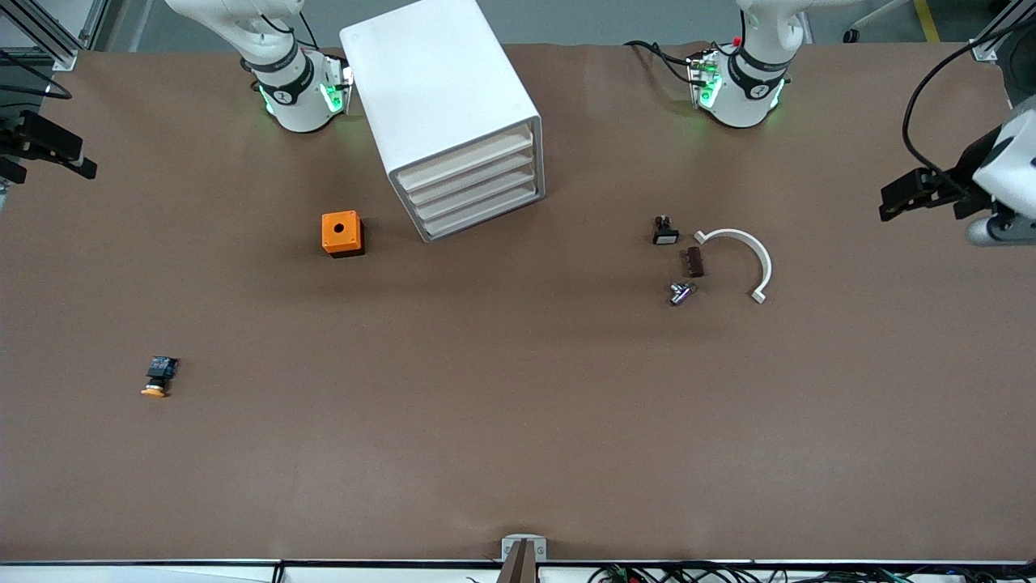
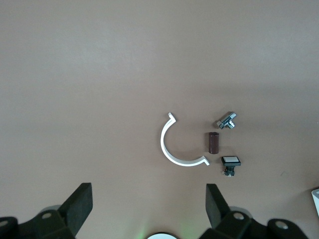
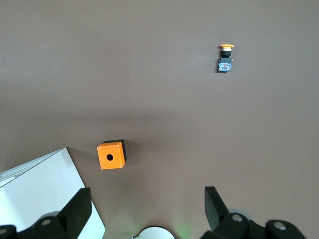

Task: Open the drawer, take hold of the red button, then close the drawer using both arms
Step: 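Move the left gripper toward the white drawer cabinet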

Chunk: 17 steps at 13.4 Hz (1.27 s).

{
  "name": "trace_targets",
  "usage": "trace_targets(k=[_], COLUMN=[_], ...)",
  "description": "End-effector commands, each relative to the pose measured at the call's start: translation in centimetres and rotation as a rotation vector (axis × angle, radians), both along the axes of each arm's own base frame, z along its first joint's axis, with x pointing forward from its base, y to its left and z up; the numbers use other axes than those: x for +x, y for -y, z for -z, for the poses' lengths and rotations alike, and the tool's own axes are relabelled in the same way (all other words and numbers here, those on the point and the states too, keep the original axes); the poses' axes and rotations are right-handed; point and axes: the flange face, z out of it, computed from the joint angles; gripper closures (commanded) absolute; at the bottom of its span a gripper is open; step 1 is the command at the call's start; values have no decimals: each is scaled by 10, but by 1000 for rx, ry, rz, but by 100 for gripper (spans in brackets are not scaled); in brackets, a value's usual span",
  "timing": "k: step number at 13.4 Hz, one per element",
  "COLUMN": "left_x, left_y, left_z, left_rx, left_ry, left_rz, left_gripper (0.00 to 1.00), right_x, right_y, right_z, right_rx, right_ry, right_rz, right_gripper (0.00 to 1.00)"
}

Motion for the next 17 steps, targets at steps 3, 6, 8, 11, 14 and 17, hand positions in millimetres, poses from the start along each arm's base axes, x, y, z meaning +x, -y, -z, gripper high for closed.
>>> trace_targets(k=[3,6,8,11,14,17], left_x=[24,33,32,28,20,-1], left_y=[43,92,129,181,228,285], left_z=[39,72,92,128,177,216], left_rx=[-93,-66,-36,34,111,213], left_ry=[-65,-102,-130,-177,-251,-296], left_rz=[-84,-225,-304,-450,-659,-842], left_gripper=[0,0,0,0,0,0], right_x=[-14,-13,-13,-12,-12,-13], right_y=[0,-2,-5,-9,-8,-7], right_z=[-1,-2,-2,-3,-3,-3], right_rx=[-1,-12,-66,-77,-73,-63], right_ry=[17,20,19,23,23,24], right_rz=[13,-3,-20,-28,-24,-20], right_gripper=[0,0,0,0,0,0])
